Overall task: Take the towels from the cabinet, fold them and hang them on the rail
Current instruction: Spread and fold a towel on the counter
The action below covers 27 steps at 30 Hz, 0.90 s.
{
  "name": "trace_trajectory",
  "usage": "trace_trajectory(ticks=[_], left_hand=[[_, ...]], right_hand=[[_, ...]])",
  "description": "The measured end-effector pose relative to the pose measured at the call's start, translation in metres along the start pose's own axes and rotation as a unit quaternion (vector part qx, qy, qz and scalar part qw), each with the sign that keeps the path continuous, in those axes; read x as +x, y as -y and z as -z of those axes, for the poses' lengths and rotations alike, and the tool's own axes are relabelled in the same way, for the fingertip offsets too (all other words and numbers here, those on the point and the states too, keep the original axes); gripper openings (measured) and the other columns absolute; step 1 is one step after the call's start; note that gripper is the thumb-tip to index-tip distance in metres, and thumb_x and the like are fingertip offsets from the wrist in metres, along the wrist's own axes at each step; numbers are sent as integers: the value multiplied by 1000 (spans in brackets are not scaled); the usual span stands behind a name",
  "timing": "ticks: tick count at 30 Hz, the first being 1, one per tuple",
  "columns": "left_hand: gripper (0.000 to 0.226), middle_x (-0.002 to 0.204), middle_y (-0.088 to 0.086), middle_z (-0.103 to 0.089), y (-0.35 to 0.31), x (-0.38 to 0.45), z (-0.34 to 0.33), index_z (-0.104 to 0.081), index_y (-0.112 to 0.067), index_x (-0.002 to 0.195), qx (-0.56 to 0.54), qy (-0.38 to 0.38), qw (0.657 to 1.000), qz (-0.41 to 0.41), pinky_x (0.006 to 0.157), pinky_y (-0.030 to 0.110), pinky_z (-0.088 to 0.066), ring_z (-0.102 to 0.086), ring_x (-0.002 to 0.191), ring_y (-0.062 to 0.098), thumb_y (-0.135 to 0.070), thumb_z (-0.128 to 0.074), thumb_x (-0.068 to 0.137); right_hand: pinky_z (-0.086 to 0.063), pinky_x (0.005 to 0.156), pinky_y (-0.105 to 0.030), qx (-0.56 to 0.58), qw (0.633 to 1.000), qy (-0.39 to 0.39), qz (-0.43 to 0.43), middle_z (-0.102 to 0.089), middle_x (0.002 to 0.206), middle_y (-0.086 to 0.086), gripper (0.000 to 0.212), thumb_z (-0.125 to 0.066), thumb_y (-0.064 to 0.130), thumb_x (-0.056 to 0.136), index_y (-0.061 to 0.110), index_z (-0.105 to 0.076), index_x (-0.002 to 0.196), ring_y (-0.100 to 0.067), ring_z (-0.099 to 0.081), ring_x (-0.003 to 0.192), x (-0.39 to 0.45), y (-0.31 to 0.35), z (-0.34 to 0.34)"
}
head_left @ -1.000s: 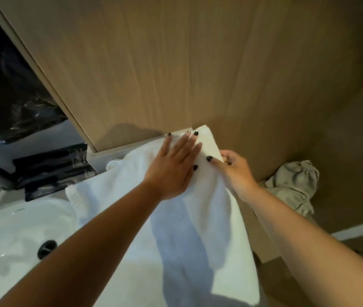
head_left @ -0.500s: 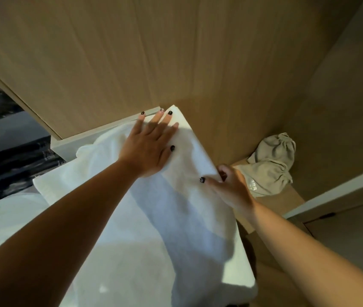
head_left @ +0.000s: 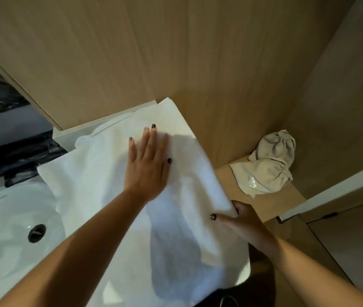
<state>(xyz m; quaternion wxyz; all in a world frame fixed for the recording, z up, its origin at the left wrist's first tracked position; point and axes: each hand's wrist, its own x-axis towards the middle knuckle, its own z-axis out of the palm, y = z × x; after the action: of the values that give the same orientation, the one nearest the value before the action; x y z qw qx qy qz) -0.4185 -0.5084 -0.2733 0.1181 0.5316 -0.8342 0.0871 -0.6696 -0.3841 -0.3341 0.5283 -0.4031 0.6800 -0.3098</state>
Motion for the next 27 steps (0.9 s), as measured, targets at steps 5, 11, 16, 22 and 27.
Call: trace_trajectory(ticks=[5, 11, 16, 22, 27], left_hand=[[66, 165, 15, -1, -67, -102, -25, -15, -20, 158, -57, 67, 995, 37, 118, 60, -8, 2, 152, 34, -48, -31, 100], [71, 165, 10, 10, -104, -142, -30, -6, -28, 158, -52, 170, 980, 92, 115, 67, -9, 11, 151, 33, -64, -18, 98], [83, 163, 6, 21, -110, -136, -27, 2, -38, 156, -27, 207, 972, 110, 113, 69, 3, 21, 149, 30, -79, 4, 85], [76, 166, 3, 4, -111, -134, -27, -14, -37, 156, -52, 169, 975, 131, 116, 65, -4, 8, 152, 25, -75, -20, 91], [56, 159, 8, -31, -113, -139, -28, -47, -22, 142, -108, 91, 977, 161, 118, 54, -18, -23, 149, 28, -49, -33, 95]], right_hand=[[-61, 73, -35, -18, 999, 28, -19, -75, 95, -3, 45, -91, 30, 65, 13, -71, 102, -20, -73, 85, -2, -2, 5], [-60, 85, -42, -41, 992, 104, -57, -74, 103, -2, 72, -93, 44, 47, 15, -69, 108, -20, -72, 94, -22, -15, 20], [-59, 86, -37, -46, 985, 146, -76, -74, 106, -1, 71, -96, 43, 46, 19, -69, 108, -17, -70, 97, -42, -38, 30], [-56, 72, -22, -66, 975, 187, -96, -70, 108, -1, 44, -82, 26, 78, 14, -61, 115, -13, -67, 95, -66, -61, 41], [-51, 64, -22, -120, 977, 158, -70, -67, 92, 0, 13, -62, 29, 96, 19, -61, 104, -13, -66, 77, -80, -70, 48]])
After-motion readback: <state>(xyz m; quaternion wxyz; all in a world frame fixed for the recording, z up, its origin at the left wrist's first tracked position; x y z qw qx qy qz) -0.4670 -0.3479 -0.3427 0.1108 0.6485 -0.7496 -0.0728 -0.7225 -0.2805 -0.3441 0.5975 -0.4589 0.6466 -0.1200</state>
